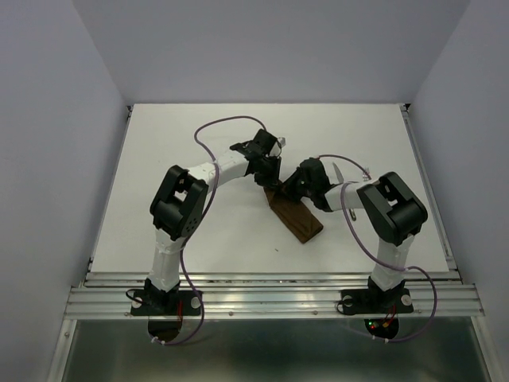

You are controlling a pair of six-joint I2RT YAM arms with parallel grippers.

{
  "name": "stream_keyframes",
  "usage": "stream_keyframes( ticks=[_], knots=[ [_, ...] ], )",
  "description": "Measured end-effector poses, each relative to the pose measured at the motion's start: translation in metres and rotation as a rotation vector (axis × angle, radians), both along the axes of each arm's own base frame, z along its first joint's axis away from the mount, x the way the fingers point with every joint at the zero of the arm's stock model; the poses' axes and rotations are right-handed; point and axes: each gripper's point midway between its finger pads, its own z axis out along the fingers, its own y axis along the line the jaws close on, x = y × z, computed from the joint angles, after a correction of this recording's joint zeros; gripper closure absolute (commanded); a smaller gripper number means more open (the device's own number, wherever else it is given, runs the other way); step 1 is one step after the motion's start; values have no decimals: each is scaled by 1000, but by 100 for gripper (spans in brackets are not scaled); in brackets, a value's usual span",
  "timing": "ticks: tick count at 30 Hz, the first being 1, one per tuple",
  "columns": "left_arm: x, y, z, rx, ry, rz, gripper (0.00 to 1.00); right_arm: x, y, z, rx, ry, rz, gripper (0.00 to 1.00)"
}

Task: Fold the napkin into a case and place the utensils inside
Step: Stuff the top corner of the smaller-rectangle-folded napkin into the folded napkin.

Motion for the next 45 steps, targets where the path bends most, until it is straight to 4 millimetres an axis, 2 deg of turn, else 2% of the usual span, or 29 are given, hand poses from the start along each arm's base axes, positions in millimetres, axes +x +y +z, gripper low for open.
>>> stream_keyframes(
  ticks=[1,9,16,18,20,21,27,28,31,36,41,45],
  knots=[
    [0,0,0,2,-1,0,70,0,-1,0,-7,1,-1,99],
    [-4,2,1,16,4,-2,70,-8,-9,1,-49,6,2,99],
    [-13,6,27,-41,-1,-14,70,-11,-14,1,-66,4,-3,99],
    [-17,8,37,-81,-6,-19,74,-13,-15,1,-66,5,-3,99],
    [-20,9,44,-111,-8,-18,88,-14,-15,1,-66,4,-3,99],
    [-20,10,47,-120,-13,-20,100,-15,-16,1,-67,5,-3,99],
    [-22,17,40,-119,6,-4,100,-17,-17,3,-67,4,-2,99],
    [-23,18,38,-114,11,-2,98,-17,-17,3,-67,4,-2,99],
    [-26,21,33,-100,23,-1,81,-17,-17,3,-66,5,-1,99],
    [-30,22,29,-63,13,-11,77,-18,-16,3,-64,6,3,99],
    [-38,19,23,-7,-5,-19,63,-18,-16,3,-62,7,5,99],
    [-38,21,18,41,-24,-6,62,-18,-15,3,-62,7,6,99]
  ],
)
